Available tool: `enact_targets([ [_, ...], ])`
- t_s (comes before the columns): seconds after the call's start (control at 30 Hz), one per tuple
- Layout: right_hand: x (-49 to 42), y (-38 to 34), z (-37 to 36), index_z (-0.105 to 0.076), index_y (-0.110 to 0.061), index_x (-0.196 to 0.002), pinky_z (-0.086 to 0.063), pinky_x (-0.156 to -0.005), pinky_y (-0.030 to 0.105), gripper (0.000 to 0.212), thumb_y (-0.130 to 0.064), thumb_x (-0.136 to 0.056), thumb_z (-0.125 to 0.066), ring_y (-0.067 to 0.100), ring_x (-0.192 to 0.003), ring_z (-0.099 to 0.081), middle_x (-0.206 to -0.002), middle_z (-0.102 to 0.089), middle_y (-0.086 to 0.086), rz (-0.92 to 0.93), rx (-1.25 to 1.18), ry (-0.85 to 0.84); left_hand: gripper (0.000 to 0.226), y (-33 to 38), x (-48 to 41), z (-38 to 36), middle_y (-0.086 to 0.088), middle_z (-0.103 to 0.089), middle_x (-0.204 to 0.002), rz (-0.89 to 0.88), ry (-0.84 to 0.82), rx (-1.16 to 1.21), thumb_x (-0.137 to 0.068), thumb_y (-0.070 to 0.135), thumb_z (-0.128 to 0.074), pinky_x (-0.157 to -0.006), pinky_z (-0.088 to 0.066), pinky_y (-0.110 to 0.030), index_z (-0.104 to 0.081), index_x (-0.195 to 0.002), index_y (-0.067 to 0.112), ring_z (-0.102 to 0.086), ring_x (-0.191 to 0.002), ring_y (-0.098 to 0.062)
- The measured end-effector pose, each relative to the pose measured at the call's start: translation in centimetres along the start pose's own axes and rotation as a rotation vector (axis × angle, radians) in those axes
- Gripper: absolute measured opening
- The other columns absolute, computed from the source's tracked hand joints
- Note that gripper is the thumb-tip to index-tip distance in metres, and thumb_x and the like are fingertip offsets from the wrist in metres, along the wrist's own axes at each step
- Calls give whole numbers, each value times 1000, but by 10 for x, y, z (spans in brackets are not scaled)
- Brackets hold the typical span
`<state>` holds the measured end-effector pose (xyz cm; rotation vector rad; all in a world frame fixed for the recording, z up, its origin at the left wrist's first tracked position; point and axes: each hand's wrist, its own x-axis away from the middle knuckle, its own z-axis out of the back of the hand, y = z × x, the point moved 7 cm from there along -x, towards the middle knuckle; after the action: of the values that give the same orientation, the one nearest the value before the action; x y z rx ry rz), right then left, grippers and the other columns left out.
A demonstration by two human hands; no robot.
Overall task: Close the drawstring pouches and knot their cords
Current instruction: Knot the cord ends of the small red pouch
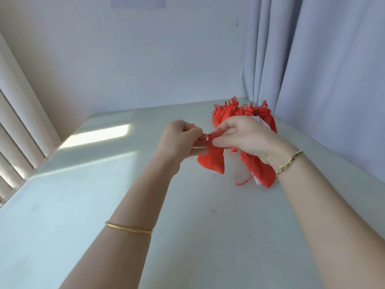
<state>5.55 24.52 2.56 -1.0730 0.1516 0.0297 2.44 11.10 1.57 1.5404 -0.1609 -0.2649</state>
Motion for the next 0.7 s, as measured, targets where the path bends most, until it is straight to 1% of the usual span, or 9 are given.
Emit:
enact_targets([
  [0.07,16,13,21,-65,-14,-82,-37,-47,11,4,-10,-82,-67,1,-55,-54,-69,-60,2,-22,55,36,8,-5,7,-22,-17,-60,-84,70,-55,56,-93,2,-46,-65,-60,-36,-49,-85,1,-68,-64,-25],
  [0.17,32,39,44,-64,-19,-77,-39,-50,20,9,-16,-85,-64,8,-63,-50,-72,-56,0,-76,53,31,9,-14,14,-45,-13,-56,-78,164,-76,84,-92,3,-44,-59,-59,-33,-48,-84,2,-66,-63,-24],
  [0.3,43,73,62,-65,-22,-71,-36,-42,17,17,-16,-88,-62,0,-43,-42,-49,-51,-16,-127,-19,91,10,-36,21,-65,-10,-55,-75,286,-105,6,-93,11,-49,-53,-57,-31,-48,-84,6,-63,-61,-20],
  [0.33,46,80,65,-65,-21,-71,-35,-41,17,18,-17,-88,-62,3,-43,-42,-47,-51,-16,-140,-31,107,12,-42,23,-70,-10,-55,-76,314,-125,-23,-93,13,-51,-53,-57,-30,-48,-83,6,-62,-62,-19],
  [0.37,47,88,68,-65,-21,-71,-35,-42,19,18,-18,-88,-62,8,-47,-42,-50,-53,-12,-151,-43,122,14,-48,25,-75,-10,-54,-78,329,-148,-52,-93,16,-53,-54,-57,-30,-49,-83,7,-62,-62,-19],
  [0.47,49,101,76,-67,-16,-76,-36,-41,19,14,-19,-88,-61,20,-59,-45,-71,-55,9,-168,-69,159,17,-60,27,-92,-8,-54,-85,309,-237,-158,-91,21,-59,-60,-58,-28,-53,-86,6,-61,-68,-16],
  [0.53,47,104,79,-65,-15,-77,-39,-40,17,13,-18,-89,-61,19,-57,-48,-71,-56,6,-152,-61,211,16,-65,25,-103,-6,-56,-83,268,-269,-195,-90,20,-61,-60,-58,-26,-57,-89,4,-59,-69,-14],
  [0.63,44,104,85,-65,-12,-84,-45,-44,17,6,-16,-88,-61,13,-54,-53,-70,-56,-3,-93,-58,358,10,-67,18,-114,-9,-55,-77,208,-211,-196,-88,8,-61,-58,-56,-25,-54,-84,4,-56,-61,-13],
  [0.7,44,106,87,-64,-9,-88,-46,-45,16,8,-15,-87,-59,13,-54,-55,-70,-57,-2,-70,-69,437,11,-68,14,-117,-16,-54,-86,177,-161,-179,-86,1,-59,-52,-56,-24,-53,-95,-2,-56,-63,-18],
])
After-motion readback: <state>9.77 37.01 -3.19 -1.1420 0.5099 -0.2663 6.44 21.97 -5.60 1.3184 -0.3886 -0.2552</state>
